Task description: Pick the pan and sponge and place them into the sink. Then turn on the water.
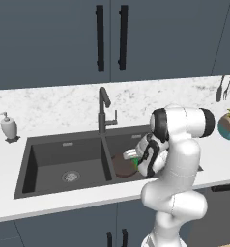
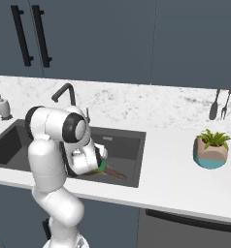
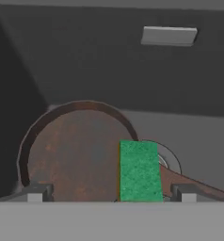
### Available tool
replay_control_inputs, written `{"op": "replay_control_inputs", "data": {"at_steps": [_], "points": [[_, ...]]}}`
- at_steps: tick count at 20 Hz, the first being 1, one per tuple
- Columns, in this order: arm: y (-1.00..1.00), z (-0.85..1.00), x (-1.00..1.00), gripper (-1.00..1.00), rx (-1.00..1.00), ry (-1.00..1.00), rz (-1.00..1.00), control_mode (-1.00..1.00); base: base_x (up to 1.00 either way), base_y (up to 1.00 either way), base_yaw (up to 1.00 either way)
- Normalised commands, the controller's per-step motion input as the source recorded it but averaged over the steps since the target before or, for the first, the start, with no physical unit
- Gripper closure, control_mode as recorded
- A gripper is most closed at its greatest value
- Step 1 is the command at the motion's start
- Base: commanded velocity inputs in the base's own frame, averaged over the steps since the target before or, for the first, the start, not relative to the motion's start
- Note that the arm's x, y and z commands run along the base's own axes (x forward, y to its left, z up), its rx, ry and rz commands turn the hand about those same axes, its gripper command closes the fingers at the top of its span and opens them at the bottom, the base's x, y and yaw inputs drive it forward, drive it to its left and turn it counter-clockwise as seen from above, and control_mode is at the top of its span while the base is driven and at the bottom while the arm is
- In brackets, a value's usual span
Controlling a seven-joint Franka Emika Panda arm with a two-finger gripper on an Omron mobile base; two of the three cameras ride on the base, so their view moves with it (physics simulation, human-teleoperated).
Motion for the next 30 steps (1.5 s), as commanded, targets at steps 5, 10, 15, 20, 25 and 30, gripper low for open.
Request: {"op": "replay_control_inputs", "data": {"at_steps": [5, 10, 15, 20, 25, 30], "points": [[0.00, 0.94, -0.37, -1.00, 0.02, -0.22, 0.00, -1.00, 0.00, 0.00, 0.00], [0.00, 0.97, -0.28, -1.00, 0.05, -0.22, 0.00, -1.00, 0.00, 0.00, 0.00], [0.00, 0.89, -0.26, -1.00, 0.04, -0.22, 0.00, -1.00, 0.00, 0.00, 0.00], [0.02, 0.64, -0.19, -1.00, 0.01, -0.22, 0.00, -1.00, 0.00, 0.00, 0.00], [0.08, 0.42, -0.06, -1.00, 0.00, -0.23, 0.00, -1.00, 0.00, 0.00, 0.00], [0.31, 0.03, 0.01, -1.00, 0.00, -0.13, 0.00, -1.00, 0.00, 0.00, 0.00]]}}
